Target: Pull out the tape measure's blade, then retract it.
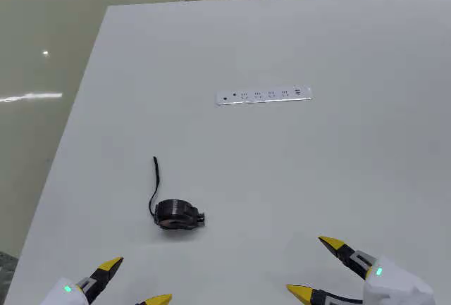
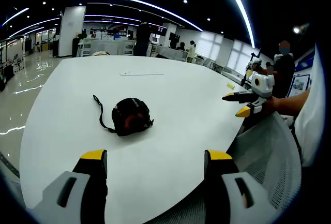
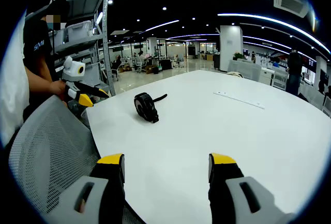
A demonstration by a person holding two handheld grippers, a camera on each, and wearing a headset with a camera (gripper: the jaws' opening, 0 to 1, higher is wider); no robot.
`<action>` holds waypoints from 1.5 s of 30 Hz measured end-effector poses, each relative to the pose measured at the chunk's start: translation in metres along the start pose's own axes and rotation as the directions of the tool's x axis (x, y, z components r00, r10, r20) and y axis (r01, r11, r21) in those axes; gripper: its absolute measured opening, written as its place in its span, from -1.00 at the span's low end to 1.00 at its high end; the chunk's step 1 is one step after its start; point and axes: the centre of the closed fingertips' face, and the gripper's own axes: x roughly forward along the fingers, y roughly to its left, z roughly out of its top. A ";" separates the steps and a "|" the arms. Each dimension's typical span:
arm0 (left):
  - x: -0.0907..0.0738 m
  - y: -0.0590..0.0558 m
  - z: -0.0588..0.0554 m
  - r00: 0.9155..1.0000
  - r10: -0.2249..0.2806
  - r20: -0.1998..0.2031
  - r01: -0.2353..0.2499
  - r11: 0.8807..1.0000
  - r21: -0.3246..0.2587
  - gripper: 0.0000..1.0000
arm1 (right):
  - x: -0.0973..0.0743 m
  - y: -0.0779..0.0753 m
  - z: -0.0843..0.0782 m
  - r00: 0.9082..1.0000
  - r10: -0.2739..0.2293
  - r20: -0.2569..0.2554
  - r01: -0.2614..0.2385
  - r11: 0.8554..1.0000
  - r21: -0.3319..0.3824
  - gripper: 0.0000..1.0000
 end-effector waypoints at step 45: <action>0.004 0.002 0.001 1.000 -0.014 -0.016 0.015 0.999 0.029 0.49 | 0.004 0.002 0.001 0.999 0.034 0.003 -0.034 0.999 -0.006 0.29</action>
